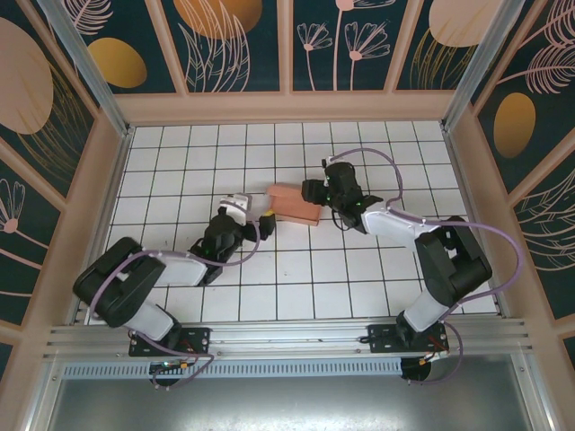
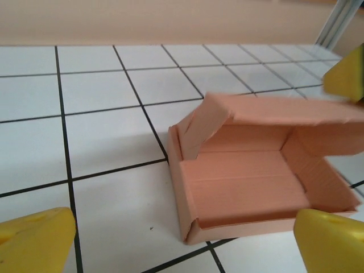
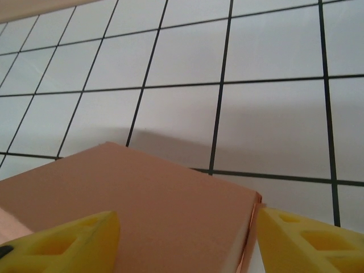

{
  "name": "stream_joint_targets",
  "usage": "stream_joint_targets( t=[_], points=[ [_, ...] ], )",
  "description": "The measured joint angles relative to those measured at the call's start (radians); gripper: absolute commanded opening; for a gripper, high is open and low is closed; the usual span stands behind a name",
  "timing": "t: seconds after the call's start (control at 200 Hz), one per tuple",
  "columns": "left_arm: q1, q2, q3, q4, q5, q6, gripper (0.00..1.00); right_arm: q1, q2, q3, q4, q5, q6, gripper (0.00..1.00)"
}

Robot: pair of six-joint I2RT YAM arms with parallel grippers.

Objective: Fold the paper box

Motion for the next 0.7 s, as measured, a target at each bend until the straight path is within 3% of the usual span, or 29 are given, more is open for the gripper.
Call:
stream_joint_targets(
  t=[0.205,0.33,0.5,0.701],
  points=[
    [0.0,-0.217,-0.015,-0.134,0.002,-0.041,0.99,0.026,0.007,-0.069,0.036,0.005,-0.001,0.66],
    [0.002,-0.256,0.076,-0.266,-0.033,-0.093,0.99,0.042,0.032,-0.094,0.043,0.012,-0.008,0.67],
    [0.043,-0.173,0.241,-0.423,-0.046,-0.188,0.99,0.051,0.077,-0.106,0.058,0.031,-0.019,0.68],
    [0.075,0.03,0.394,-0.588,0.039,-0.255,0.91,0.051,0.099,-0.107,0.074,0.043,-0.025,0.69]
  ],
)
